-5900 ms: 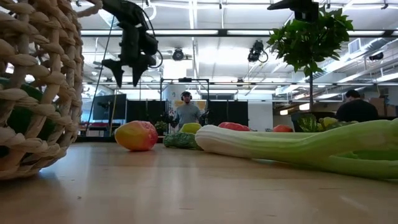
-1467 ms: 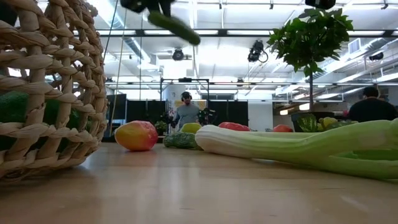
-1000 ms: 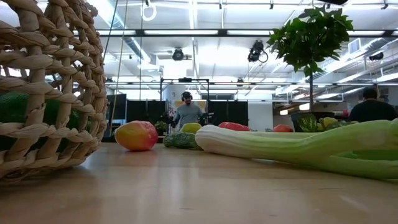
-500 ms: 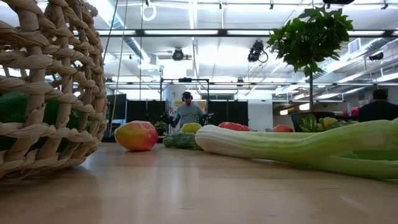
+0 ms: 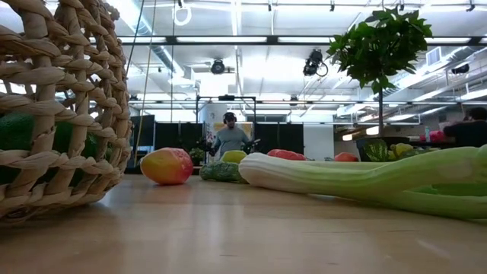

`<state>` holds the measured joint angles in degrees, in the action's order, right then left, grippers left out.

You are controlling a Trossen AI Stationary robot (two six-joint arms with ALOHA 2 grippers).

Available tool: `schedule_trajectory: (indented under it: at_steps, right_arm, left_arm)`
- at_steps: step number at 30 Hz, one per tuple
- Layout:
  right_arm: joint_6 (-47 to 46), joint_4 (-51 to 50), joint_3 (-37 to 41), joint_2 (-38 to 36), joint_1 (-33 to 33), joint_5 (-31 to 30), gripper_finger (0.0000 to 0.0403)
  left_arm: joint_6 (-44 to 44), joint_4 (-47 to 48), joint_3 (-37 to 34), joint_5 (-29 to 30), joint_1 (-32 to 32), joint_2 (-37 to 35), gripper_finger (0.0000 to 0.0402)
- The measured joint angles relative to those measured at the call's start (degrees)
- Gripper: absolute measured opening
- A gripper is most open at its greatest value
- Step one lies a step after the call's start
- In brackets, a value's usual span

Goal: Build produce basket
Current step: Put the top cucumber into the basket, then put the celery into the basket

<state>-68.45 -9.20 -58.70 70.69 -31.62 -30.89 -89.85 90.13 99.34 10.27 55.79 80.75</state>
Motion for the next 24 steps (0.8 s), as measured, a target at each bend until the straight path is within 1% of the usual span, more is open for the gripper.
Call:
schedule_trajectory:
  at_steps: [3, 6, 9, 13, 15, 18, 20, 24]
  right_arm:
    - [-0.02, 6.58, 0.0, 3.95, -0.97, 0.03, 0.0299]
    - [-0.65, 11.89, 0.0, 7.13, -1.92, -0.01, 0.0299]
    - [-1.03, 13.75, 0.0, 9.25, -2.6, -1.88, 0.0299]
    - [-0.6, 13.82, 0.0, 9.93, -2.82, -6.77, 0.0295]
    - [1.32, 13.75, 0.0, 9.67, -2.34, -7.18, 0.0292]
    - [4.34, 12.69, -0.01, 8.64, -1.24, -6.18, 0.029]
    - [5.39, 10.57, -0.02, 7.91, -0.16, -4.2, 0.029]
    - [5.67, 2.64, -0.02, 6.34, 2.95, 2.87, 0.029]
  left_arm:
    - [-6.13, 0.02, -6.49, -0.03, 2.73, -4.71, 0.0148]
    - [-8.64, -0.31, -9.79, 0.01, 4.37, -7.75, 0.0182]
    - [-8.56, -0.57, -10.26, 0.01, 4.97, -8.51, 0.0218]
    - [-8.27, -1.14, -10.28, 0.03, 4.85, -8.11, 0.0263]
    - [-8.19, -1.18, -10.3, 0.03, 4.31, -7.57, 0.028]
    - [-8.1, -1.39, -10.32, 0.06, 2.45, -6.58, 0.0296]
    - [-8.01, -3.12, -10.32, 1.04, 0.65, -5.96, 0.0301]
    - [-5.63, -11.4, -10.32, 6.76, -3.77, -5.31, 0.0299]
